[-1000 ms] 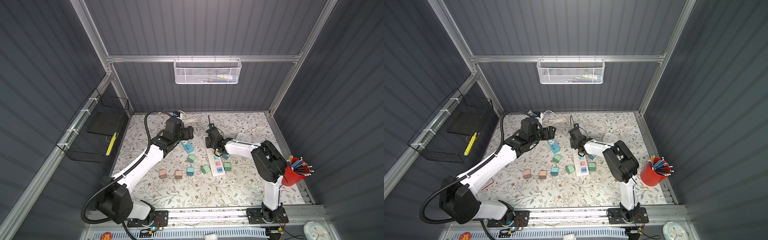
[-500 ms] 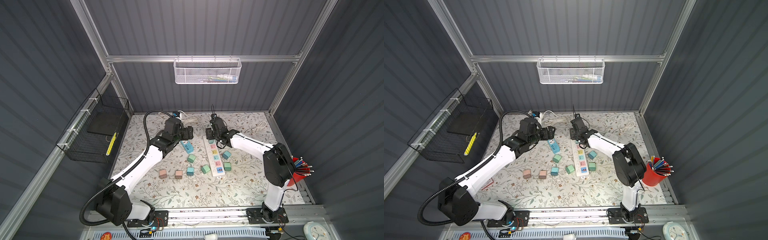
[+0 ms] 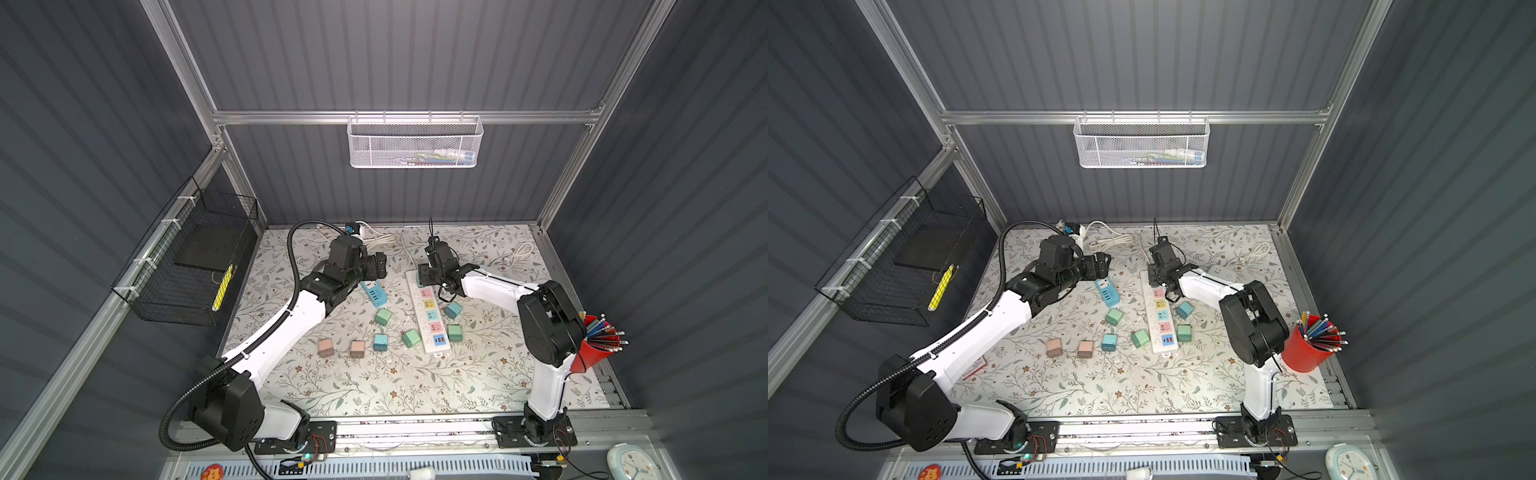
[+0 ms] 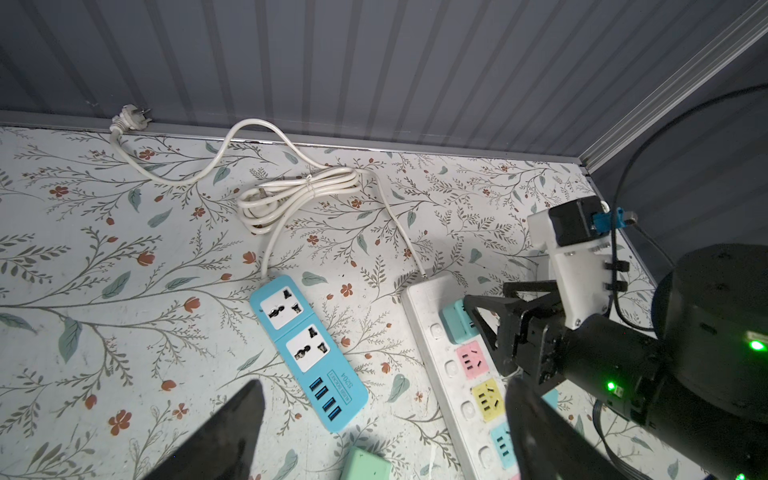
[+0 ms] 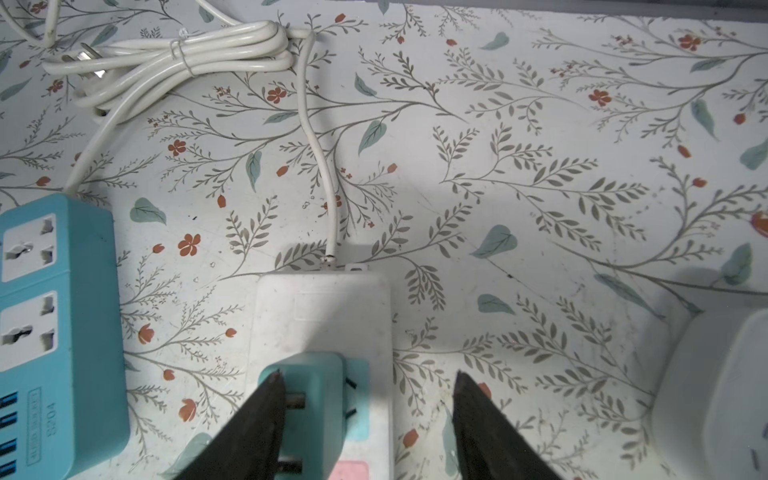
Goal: Insert the plug
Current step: 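Grasp a mint cube adapter with the left gripper while right gripper lifts away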
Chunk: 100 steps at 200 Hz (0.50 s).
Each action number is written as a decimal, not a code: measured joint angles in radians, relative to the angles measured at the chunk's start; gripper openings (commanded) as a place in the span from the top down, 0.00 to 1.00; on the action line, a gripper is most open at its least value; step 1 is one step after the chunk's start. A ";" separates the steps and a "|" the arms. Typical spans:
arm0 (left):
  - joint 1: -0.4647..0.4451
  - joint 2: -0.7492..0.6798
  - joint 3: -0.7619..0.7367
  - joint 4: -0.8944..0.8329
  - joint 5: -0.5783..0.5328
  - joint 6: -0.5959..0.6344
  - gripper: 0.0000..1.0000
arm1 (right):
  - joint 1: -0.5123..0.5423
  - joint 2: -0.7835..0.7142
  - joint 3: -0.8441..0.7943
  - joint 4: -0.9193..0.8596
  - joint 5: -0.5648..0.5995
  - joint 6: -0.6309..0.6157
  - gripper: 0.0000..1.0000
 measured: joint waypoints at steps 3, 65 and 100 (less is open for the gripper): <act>0.000 0.001 0.000 0.000 0.000 0.000 0.09 | 0.000 -0.002 -0.003 0.002 0.001 0.001 0.35; 0.000 0.016 0.001 -0.004 -0.008 0.000 0.12 | -0.001 -0.126 -0.012 -0.097 -0.012 -0.014 0.30; -0.008 0.108 0.050 -0.091 0.003 0.002 0.19 | -0.001 -0.389 -0.155 -0.046 -0.018 -0.002 0.26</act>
